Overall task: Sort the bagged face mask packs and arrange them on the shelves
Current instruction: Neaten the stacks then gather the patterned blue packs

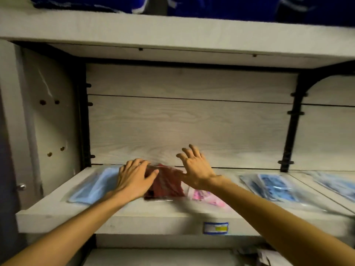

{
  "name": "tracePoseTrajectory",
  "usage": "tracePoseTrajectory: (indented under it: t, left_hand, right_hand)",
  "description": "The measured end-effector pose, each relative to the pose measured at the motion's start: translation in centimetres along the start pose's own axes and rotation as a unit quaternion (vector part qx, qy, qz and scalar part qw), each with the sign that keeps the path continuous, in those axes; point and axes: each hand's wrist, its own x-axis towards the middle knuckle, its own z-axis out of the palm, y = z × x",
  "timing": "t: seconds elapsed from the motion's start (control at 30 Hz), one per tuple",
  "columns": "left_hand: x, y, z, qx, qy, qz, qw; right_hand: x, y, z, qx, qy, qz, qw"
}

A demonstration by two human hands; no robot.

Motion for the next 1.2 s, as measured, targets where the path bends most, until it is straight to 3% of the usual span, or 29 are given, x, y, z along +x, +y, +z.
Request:
tracePoseTrajectory:
  t: [0.23, 0.4, 0.6, 0.77, 0.93, 1.2]
  left_hand:
    - [-4.3, 16.5, 2.2, 0.0, 0.038, 0.096, 0.995]
    - [-9.3, 28.9, 3.6, -0.022, 0.039, 0.174, 0.984]
    - [-16.6, 43.1, 5.4, -0.05, -0.003, 0.312, 0.949]
    - [-18.5, 52.9, 6.8, -0.124, -0.1, 0.346, 0.925]
    - [-15.7, 60.6, 10.0, -0.166, -0.118, 0.313, 0.928]
    - [-5.1, 67.1, 15.9, -0.14, -0.184, 0.158, 0.96]
  right_hand:
    - [-14.9, 11.1, -3.7, -0.064, 0.017, -0.029, 0.997]
    - [-25.8, 19.2, -7.2, -0.059, 0.046, -0.001, 0.997]
    - [-38.7, 28.8, -10.0, -0.032, 0.041, 0.1, 0.994]
    - [-45.6, 35.8, -10.8, -0.031, 0.01, 0.234, 0.972]
    - [-48.3, 41.7, -11.5, -0.008, 0.051, 0.282, 0.958]
    - [-43.3, 51.3, -11.3, -0.017, -0.015, 0.24, 0.97]
